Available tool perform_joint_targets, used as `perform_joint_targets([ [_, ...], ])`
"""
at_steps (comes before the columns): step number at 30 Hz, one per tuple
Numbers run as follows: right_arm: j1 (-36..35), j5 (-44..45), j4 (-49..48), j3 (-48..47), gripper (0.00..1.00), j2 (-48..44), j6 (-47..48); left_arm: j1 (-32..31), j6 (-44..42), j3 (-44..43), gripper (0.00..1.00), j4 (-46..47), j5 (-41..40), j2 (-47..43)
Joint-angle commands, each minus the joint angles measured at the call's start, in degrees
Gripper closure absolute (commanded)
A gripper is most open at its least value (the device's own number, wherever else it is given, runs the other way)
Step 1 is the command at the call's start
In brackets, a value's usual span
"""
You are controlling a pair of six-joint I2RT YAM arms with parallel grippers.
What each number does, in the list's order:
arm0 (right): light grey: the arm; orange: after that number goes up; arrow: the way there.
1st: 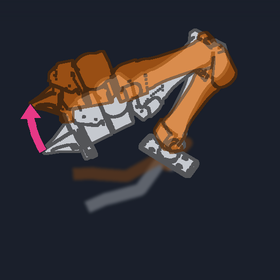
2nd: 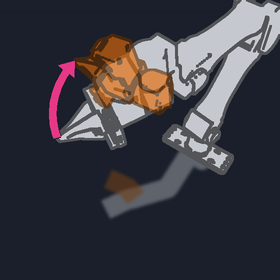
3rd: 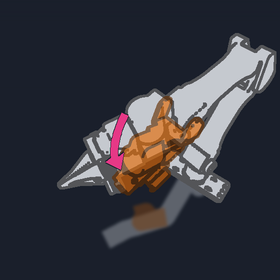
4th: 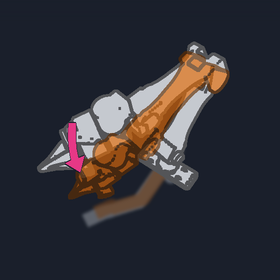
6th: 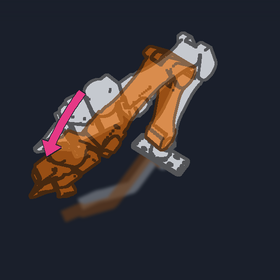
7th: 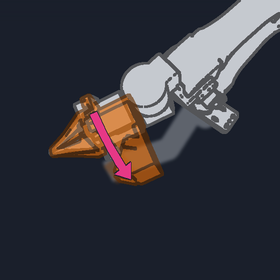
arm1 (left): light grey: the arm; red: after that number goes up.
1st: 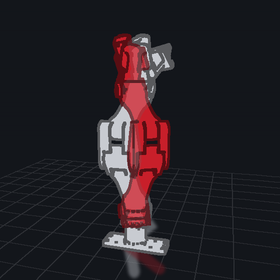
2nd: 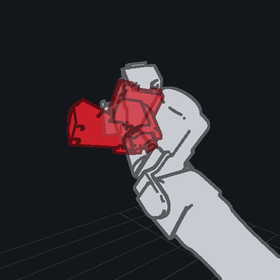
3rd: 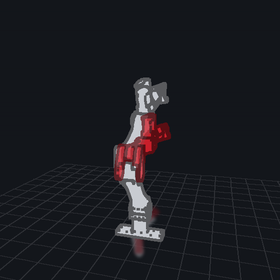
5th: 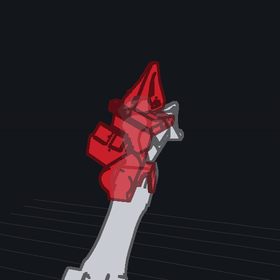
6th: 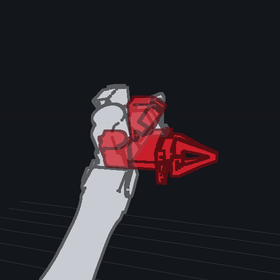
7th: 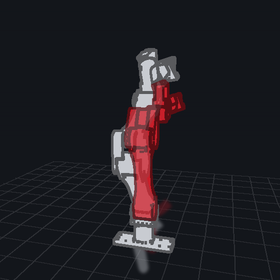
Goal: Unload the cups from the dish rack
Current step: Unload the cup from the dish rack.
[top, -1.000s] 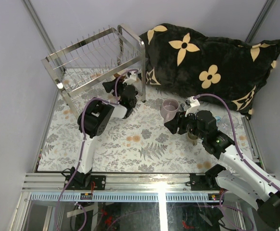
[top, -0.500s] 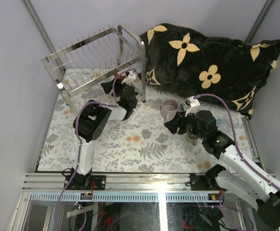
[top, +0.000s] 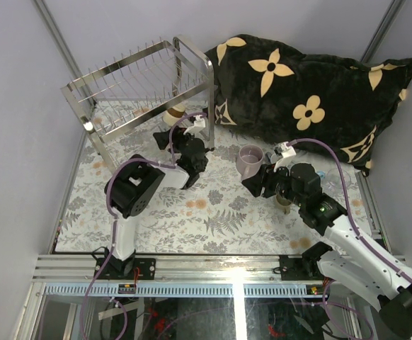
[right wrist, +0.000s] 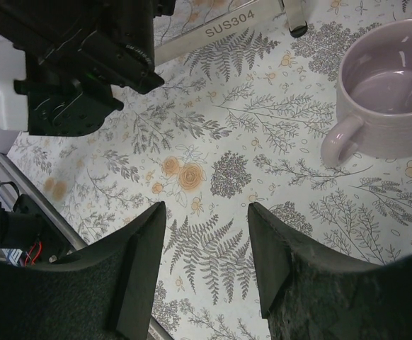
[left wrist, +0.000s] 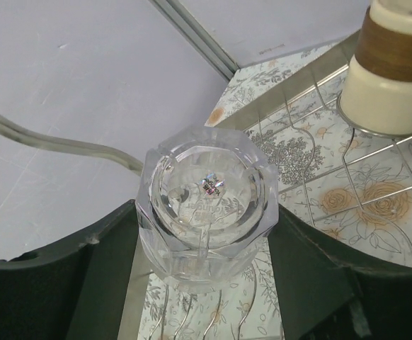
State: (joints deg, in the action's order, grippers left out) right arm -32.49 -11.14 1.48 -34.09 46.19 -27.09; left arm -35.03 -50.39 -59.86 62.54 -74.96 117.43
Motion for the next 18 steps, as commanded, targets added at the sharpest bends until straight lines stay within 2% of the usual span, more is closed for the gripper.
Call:
perform_joint_targets([
  [1,-0.2,0.7,-3.0,-0.2,0.43,-1.4,-0.2,-3.1,6.9,1.8,0.87,2.5,-3.3,-5.6],
  [9,-0.2,1.2,-2.8,-0.1,0.43,-1.6,-0.2,-11.3,24.1,2.4,0.89,-15.1,-5.4,-10.3],
  [11,-0.2,1.4,-2.7,-0.1,0.43,-1.6,-0.2,-13.6,32.4,1.1,0.89,-24.6,-5.5,-11.5],
  [16,-0.2,2.1,-2.5,-0.1,0.43,-1.7,0.0,-17.3,60.0,-3.4,0.89,-57.8,-2.8,-15.6],
  [18,-0.2,2.1,-2.7,0.1,0.43,-1.7,0.0,-18.4,63.3,-3.6,0.9,-61.1,-2.9,-16.6],
])
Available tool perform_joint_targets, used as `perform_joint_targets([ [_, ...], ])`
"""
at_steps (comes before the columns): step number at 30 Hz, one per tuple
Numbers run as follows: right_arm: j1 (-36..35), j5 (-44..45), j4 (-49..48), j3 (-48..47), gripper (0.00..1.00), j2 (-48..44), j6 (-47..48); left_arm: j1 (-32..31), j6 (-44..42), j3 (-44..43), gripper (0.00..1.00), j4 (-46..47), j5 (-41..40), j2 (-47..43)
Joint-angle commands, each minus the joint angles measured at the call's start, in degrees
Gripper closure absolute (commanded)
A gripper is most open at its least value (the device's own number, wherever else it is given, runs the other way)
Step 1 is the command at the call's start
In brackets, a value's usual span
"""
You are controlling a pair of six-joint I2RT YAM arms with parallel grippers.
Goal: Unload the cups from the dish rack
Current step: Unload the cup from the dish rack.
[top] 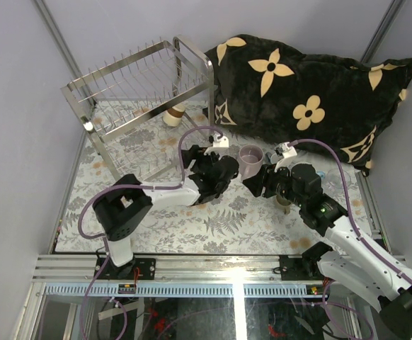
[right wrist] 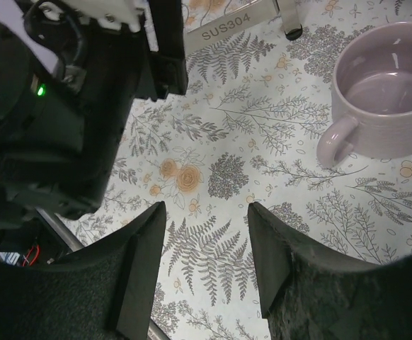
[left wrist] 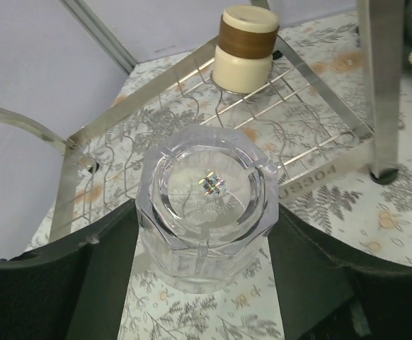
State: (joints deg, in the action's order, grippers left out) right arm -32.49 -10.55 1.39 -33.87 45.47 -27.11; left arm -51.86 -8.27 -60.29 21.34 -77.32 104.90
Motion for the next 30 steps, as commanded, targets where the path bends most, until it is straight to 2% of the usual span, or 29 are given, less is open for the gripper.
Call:
perform_joint_targets([
  [1,-0.2,1.5,-2.6,-0.1,0.43,-0.8,0.0,-2.4,21.2,-2.9,0.92,-20.1,-1.4,-4.5],
  [3,-0.2,1.5,-2.7,-0.2,0.43,-0.6,-0.1,-3.8,21.4,-2.5,0.94,-20.7,-2.0,-5.2],
  [8,-0.2,2.1,-2.4,-0.2,0.43,-0.8,0.1,-5.6,30.0,-3.4,0.91,-28.8,0.9,-7.2],
  [15,-0.2,2.8,-2.2,-0.1,0.43,-0.7,0.2,-7.4,36.7,-2.9,0.9,-33.6,3.4,-9.8],
  [23,-0.2,3.9,-3.0,0.4,0.43,-0.2,-0.1,-7.6,41.9,1.1,0.9,-33.6,13.2,-19.7],
  [30,-0.2,-2.4,-11.2,3.7,0.43,-0.2,-3.4,-8.7,44.1,5.3,0.9,-30.4,24.5,-27.7],
])
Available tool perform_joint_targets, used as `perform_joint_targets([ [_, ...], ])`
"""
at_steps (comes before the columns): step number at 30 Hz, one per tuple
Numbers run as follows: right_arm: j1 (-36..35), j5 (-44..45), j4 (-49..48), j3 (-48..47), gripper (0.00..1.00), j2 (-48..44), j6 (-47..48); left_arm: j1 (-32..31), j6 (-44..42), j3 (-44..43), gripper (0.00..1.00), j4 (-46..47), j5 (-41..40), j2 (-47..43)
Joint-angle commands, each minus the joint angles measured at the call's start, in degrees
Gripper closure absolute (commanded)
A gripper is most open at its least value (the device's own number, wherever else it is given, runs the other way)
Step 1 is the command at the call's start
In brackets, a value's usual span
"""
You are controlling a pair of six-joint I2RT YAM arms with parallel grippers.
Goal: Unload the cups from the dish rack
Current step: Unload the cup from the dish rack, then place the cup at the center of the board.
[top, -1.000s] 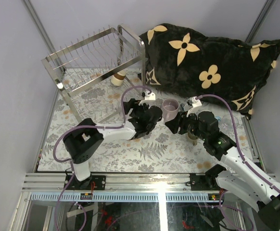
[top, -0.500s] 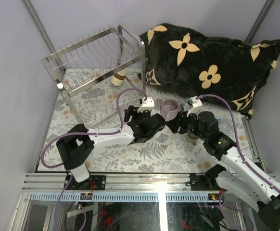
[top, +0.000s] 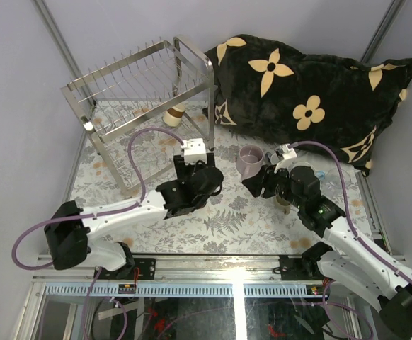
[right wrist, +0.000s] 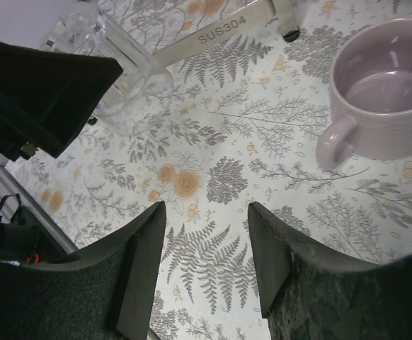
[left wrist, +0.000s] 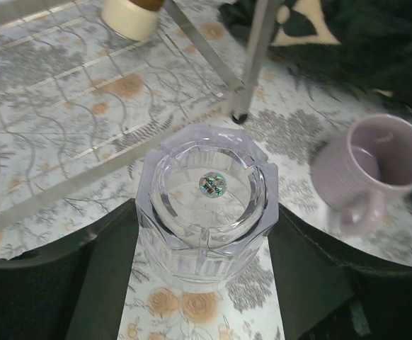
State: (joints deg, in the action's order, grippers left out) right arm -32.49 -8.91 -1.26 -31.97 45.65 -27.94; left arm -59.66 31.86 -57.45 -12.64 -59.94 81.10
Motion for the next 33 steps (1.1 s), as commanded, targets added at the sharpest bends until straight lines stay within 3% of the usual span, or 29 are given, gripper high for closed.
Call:
perform_joint_targets([
  [1,-0.2,-5.4,-10.5,2.5,0.43,-0.5,-3.8,-0.9,4.0,3.1,0.9,4.5,8.8,-5.1],
  [12,-0.2,-11.7,-42.3,17.0,0.4,-1.2,-23.0,-1.0,7.1,9.6,0.9,11.2,20.6,-18.5],
  [18,-0.2,-13.8,-66.6,23.4,0.4,5.3,-32.7,-1.1,8.4,11.9,0.88,15.6,25.9,-21.9],
  [25,-0.2,-15.4,-87.3,24.5,0.39,14.9,-40.7,-1.0,10.4,12.7,0.87,18.0,28.8,-23.8],
  [30,-0.2,-16.8,-96.2,22.8,0.39,22.8,-45.7,-1.0,12.3,13.1,0.87,19.3,30.3,-24.2],
  [33,-0.2,-17.9,-96.5,21.7,0.39,24.8,-46.4,-0.9,12.7,14.0,0.87,21.4,30.6,-24.7],
])
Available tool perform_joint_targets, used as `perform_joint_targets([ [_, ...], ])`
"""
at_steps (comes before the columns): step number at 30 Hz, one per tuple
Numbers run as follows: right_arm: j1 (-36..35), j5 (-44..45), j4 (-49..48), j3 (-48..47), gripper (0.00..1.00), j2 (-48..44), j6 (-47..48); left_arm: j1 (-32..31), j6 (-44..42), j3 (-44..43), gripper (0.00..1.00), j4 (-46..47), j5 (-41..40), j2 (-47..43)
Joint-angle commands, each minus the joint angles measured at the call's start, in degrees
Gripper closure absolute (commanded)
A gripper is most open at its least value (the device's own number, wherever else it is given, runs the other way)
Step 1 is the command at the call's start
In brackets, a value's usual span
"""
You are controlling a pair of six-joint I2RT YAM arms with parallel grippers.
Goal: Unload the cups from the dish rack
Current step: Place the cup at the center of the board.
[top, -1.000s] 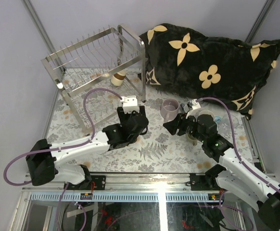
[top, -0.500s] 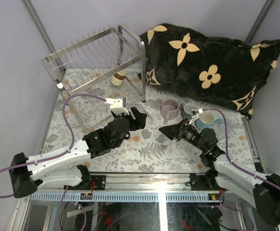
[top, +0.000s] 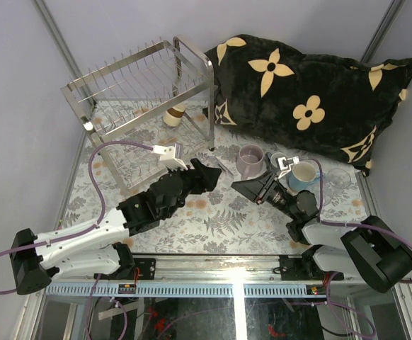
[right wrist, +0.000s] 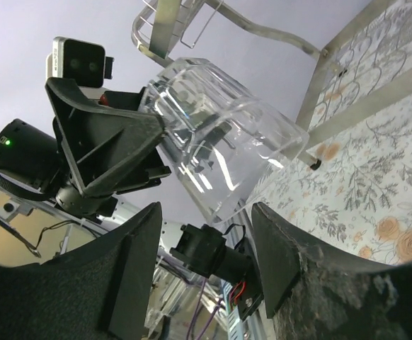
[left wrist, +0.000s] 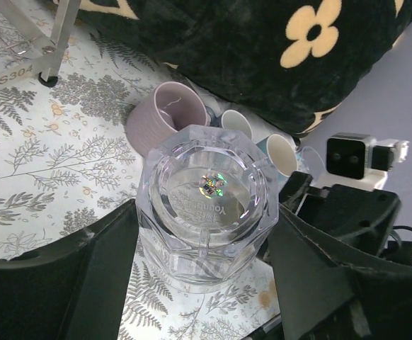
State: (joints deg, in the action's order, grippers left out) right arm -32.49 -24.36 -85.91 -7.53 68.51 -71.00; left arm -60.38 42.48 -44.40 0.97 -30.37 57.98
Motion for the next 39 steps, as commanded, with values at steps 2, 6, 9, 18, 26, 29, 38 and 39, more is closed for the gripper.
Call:
perform_joint_targets([
  [2,-0.2,-2.1,-11.9,-2.6,0.39,1.6,-2.7,-0.2,2.3,1.1,0.87,8.7,1.5,-1.6],
  [6,-0.2,-1.9,-11.9,-3.2,0.39,0.9,-2.3,-0.2,3.2,1.7,0.87,10.0,2.8,-1.0],
  [9,-0.3,-2.2,-11.9,-4.0,0.39,1.2,-2.6,-0.2,4.6,2.0,0.86,11.3,4.7,0.0],
  [18,-0.3,-1.8,-11.8,-5.5,0.59,1.7,-3.0,-0.2,8.5,3.4,0.87,16.1,8.5,2.2],
  [26,-0.2,-0.4,-11.9,-4.4,1.0,-0.2,-2.7,-0.3,9.5,4.7,0.8,17.8,9.9,2.0],
  [29,-0.2,0.3,-11.7,-3.9,1.0,-1.3,-2.2,-0.2,8.9,4.7,0.6,16.5,8.9,1.0],
  [38,-0.2,0.6,7.2,-5.5,1.0,-9.4,5.0,-0.2,4.0,2.8,0.14,5.8,2.0,-3.0],
  [39,-0.2,0.8,10.8,-6.0,1.0,-11.3,6.6,-0.3,3.7,2.7,0.14,4.5,1.3,-3.5],
])
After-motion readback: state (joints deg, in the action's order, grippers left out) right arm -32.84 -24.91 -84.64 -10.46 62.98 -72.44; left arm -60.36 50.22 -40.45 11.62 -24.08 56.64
